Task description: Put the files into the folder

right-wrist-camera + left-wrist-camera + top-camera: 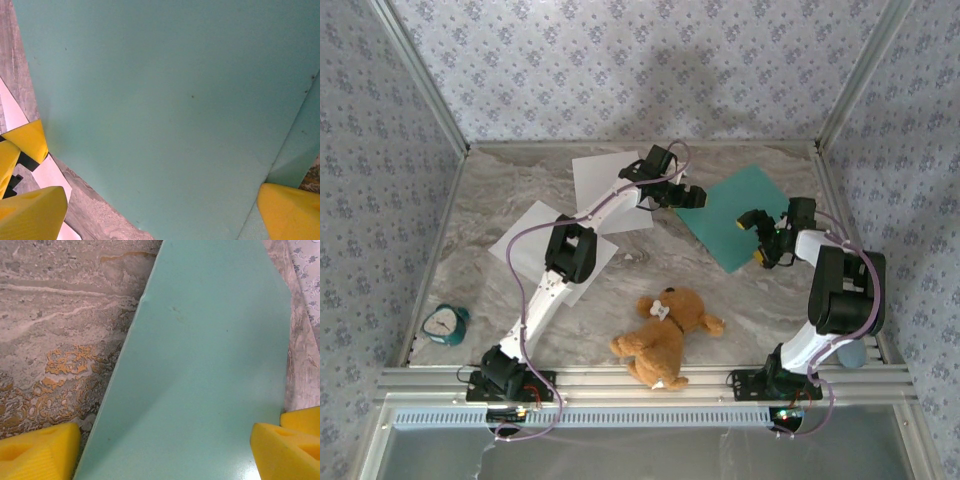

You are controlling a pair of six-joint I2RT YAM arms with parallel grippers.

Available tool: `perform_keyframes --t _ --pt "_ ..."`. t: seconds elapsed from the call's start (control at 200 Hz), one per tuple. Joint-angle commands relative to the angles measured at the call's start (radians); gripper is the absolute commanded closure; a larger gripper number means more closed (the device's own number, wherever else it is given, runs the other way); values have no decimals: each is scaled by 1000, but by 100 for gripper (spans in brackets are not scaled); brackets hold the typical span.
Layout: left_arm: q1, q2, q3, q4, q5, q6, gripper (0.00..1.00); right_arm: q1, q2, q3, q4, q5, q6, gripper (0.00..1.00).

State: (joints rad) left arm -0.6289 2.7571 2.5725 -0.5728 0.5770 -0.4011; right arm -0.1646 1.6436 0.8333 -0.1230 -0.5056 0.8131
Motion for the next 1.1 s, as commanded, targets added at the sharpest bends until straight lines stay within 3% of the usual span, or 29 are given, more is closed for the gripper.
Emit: perform_keyframes --t 0.0,0.47,0.805,1.099 --pt "-13 -17 25 -44 34 11 12 7 31 14 5 -14 22 0" --pt "-12 -19 25 -44 23 7 13 6 -65 14 -95 78 2 0" --pt "-14 -22 19 -47 30 7 13 9 9 0 34 11 39 1" --pt "-16 -22 14 -46 34 7 16 15 47 7 17 18 32 2"
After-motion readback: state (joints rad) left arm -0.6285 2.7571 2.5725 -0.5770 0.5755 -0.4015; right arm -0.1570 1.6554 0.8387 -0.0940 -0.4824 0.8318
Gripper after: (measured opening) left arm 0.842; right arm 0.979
